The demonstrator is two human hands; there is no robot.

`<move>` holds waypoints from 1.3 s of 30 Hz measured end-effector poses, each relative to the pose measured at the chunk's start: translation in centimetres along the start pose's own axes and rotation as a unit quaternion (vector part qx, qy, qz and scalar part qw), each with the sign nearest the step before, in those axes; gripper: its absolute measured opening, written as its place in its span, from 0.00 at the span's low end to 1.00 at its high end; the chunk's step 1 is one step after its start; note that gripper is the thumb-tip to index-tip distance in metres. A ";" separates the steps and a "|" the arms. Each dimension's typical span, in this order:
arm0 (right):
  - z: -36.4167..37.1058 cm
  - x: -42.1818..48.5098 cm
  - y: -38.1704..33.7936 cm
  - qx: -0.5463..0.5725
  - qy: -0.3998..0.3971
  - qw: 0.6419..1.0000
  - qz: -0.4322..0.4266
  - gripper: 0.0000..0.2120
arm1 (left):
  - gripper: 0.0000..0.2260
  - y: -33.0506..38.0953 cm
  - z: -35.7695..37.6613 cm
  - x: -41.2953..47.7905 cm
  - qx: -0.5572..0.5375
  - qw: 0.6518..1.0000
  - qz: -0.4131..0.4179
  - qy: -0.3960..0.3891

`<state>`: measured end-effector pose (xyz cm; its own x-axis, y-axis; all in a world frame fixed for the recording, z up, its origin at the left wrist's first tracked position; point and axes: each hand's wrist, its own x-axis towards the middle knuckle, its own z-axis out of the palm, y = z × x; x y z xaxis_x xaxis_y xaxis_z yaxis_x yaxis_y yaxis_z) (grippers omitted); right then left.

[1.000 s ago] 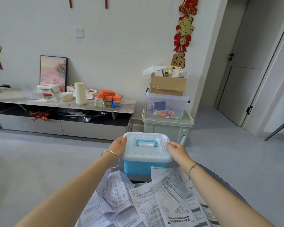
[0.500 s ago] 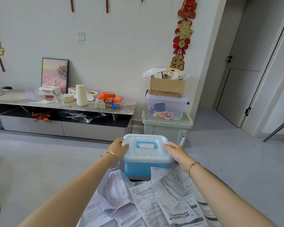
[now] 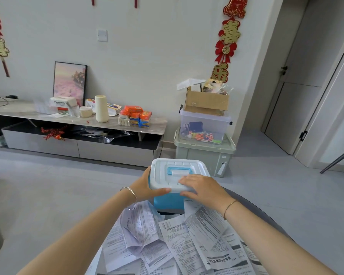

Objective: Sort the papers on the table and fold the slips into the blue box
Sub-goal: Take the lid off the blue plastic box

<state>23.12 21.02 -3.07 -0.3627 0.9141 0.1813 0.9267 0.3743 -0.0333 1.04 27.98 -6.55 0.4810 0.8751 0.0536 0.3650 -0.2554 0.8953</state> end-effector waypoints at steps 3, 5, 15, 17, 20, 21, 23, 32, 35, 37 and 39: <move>0.3 -0.2 0.0 0.012 0.016 1.000 0.000 0.22 | 0.40 -0.2 -0.1 0.1 0.003 1.000 0.019 -0.013; 0.8 -0.3 0.1 0.001 0.017 1.000 -0.005 0.23 | 0.39 -0.1 0.1 0.0 0.009 0.999 0.030 -0.005; 2.1 -0.3 0.3 -0.087 0.130 0.984 -0.085 0.32 | 0.37 -1.0 0.7 0.6 0.051 0.996 0.065 0.044; 2.2 -0.3 0.4 -0.102 0.124 0.982 -0.095 0.32 | 0.37 -1.0 0.8 0.7 0.063 0.995 0.066 0.048; 2.3 -0.3 0.4 -0.116 0.136 0.978 -0.106 0.31 | 0.37 -1.1 0.9 0.5 0.090 0.992 0.059 0.063; 2.3 -0.3 0.3 -0.116 0.142 0.977 -0.111 0.31 | 0.37 -1.1 0.9 0.5 0.096 0.992 0.058 0.065; 2.2 -0.2 0.2 -0.117 0.168 0.971 -0.121 0.29 | 0.37 -1.1 0.8 0.5 0.106 0.991 0.056 0.065; 1.6 2.1 -1.7 0.014 0.180 0.981 -0.066 0.18 | 0.33 -0.4 0.6 0.1 0.114 0.988 0.043 0.093; 1.1 2.2 -1.6 0.052 0.201 0.977 -0.050 0.20 | 0.43 -0.2 0.4 -0.2 0.116 0.990 0.008 0.077; 0.6 2.2 -1.5 0.048 0.265 0.963 -0.029 0.21 | 0.48 -0.8 0.5 -0.3 0.120 0.991 0.001 0.065; -0.5 2.6 -1.3 0.084 0.302 0.949 0.022 0.19 | 0.49 -0.9 0.6 -0.6 0.118 0.992 -0.004 0.050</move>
<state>21.08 22.82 -2.03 -0.1555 0.6925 0.7045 0.8922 0.4045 -0.2006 0.87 27.46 -7.62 0.3994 0.9112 0.1006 0.5508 -0.3263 0.7682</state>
